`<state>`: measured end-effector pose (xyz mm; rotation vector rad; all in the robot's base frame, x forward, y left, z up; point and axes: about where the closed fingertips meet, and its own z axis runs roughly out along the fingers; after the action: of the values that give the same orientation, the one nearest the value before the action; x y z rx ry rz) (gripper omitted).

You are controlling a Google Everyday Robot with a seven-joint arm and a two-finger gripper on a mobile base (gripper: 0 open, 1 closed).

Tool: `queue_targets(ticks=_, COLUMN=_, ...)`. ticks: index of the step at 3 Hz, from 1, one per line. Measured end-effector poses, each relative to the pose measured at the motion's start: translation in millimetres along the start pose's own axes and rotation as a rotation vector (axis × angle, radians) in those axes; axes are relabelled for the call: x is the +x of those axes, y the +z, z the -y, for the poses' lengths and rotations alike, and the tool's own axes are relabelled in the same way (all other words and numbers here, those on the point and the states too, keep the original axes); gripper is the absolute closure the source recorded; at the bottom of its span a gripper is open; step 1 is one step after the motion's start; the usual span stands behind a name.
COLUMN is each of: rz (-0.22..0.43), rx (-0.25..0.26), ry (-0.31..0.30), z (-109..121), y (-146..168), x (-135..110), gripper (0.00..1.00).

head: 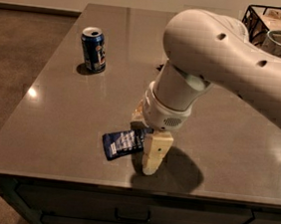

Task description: Move rxbar blueberry near rxbar chocolate

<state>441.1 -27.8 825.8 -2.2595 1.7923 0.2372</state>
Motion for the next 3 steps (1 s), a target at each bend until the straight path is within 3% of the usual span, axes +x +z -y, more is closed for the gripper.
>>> queue_targets(ticks=3, rz=-0.01, rx=-0.019, ry=-0.012, z=5.7, y=-9.6, x=-11.0, gripper=0.94)
